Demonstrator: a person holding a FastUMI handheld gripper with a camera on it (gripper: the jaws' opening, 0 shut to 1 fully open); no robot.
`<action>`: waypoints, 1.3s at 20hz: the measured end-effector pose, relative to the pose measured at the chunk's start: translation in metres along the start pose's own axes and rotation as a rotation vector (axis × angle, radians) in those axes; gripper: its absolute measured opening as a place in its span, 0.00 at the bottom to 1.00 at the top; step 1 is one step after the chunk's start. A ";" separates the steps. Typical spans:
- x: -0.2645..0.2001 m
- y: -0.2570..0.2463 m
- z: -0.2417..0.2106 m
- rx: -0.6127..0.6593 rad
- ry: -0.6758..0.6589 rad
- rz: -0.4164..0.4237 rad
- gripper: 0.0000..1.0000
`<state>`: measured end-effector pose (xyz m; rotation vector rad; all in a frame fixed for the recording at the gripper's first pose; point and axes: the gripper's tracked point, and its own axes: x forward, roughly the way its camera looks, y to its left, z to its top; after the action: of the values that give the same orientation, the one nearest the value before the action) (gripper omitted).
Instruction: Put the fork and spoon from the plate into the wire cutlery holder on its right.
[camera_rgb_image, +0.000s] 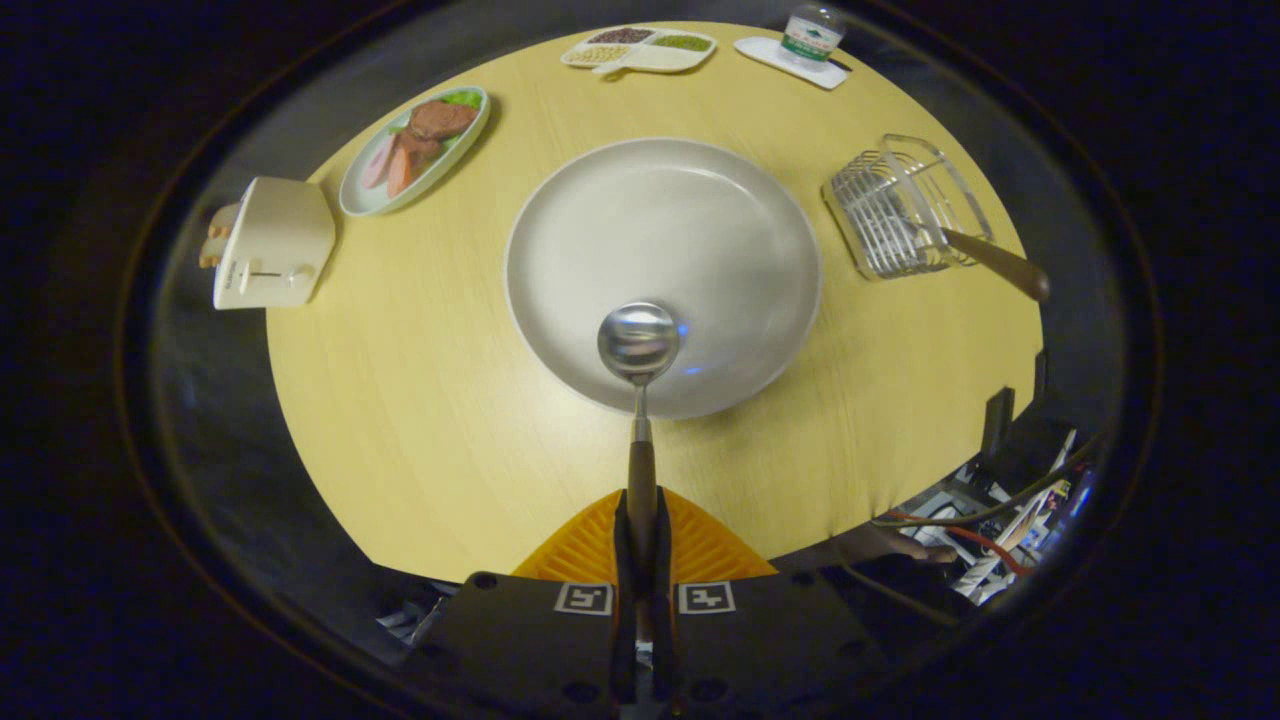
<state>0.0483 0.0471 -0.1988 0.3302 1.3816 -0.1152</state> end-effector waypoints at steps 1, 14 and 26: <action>-0.009 -0.001 0.000 0.017 0.003 0.006 0.10; -0.105 -0.029 0.052 0.291 -0.011 0.102 0.10; -0.104 -0.107 0.118 0.575 0.116 0.144 0.10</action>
<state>0.1109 -0.1011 -0.0973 0.9251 1.4158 -0.3809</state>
